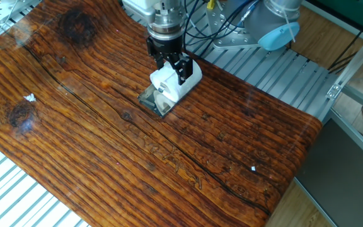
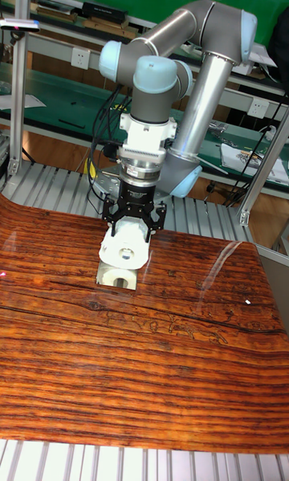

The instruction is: Take the roll of paper down from the shelf

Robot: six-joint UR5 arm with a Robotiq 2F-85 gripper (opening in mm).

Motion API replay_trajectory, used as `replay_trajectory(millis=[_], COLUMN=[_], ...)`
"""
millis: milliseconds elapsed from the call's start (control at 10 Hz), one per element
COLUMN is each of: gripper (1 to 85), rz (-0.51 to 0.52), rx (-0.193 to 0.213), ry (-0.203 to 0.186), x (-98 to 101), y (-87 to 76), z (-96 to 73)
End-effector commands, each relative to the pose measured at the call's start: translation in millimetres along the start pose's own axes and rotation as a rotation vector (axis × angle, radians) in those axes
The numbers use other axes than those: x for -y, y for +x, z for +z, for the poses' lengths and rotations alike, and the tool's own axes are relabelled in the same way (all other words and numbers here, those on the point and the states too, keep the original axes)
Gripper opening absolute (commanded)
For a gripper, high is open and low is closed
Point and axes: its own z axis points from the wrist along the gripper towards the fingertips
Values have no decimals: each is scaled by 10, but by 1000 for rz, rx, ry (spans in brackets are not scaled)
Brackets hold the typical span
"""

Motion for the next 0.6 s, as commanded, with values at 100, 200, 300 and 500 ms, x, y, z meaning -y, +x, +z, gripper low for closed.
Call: replay_trajectory(millis=[100, 200, 300, 500], gripper=[660, 633, 613, 520], rz=[-14, -20, -23, 7], rx=[1, -3, -10, -6], ry=[-13, -8, 1, 11], x=[15, 71, 124, 129], y=[-24, -26, -13, -47], z=[-18, -44, -68, -78])
